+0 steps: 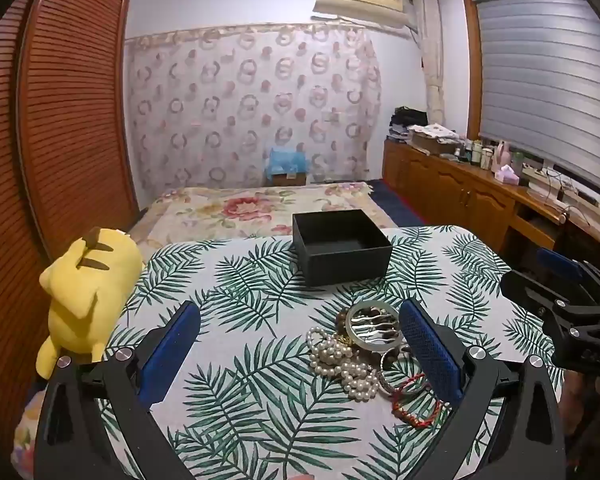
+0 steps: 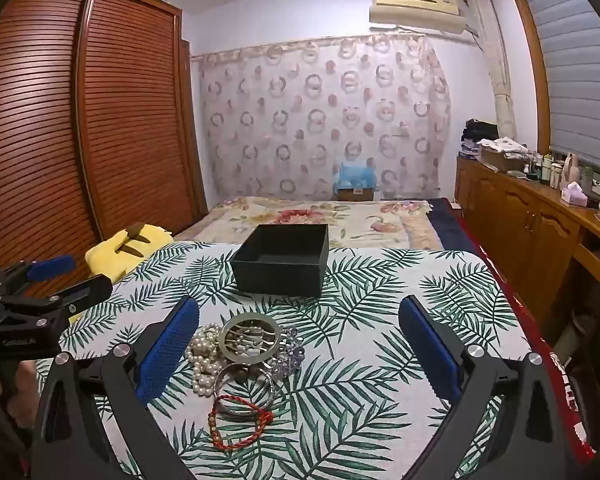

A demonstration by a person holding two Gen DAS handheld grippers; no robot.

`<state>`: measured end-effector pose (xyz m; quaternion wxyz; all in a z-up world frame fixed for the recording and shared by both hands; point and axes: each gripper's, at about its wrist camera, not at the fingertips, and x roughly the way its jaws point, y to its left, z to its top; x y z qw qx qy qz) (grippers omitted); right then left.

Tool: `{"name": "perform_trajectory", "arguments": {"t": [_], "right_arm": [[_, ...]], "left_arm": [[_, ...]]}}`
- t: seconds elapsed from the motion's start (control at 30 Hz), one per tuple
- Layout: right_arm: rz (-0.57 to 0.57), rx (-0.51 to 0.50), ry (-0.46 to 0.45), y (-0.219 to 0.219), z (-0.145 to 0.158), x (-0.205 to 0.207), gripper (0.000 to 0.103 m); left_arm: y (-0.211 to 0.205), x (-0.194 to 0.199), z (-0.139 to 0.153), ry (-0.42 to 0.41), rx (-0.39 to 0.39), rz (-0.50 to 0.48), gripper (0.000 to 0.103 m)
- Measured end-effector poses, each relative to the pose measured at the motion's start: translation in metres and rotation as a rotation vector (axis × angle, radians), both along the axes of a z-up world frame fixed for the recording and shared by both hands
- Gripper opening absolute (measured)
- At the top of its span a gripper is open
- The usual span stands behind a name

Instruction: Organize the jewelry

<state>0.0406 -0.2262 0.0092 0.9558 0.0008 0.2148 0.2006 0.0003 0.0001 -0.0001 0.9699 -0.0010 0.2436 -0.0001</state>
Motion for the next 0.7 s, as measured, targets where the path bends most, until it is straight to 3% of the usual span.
{"name": "perform_trajectory", "arguments": {"t": [0.7], "right_arm": [[-0.002, 0.003, 0.001, -0.0004, 0.0006, 0.0001, 0.101]], "left_arm": [[-0.0001, -0.0008, 0.0003, -0.009, -0.001, -0.002, 0.096]]}}
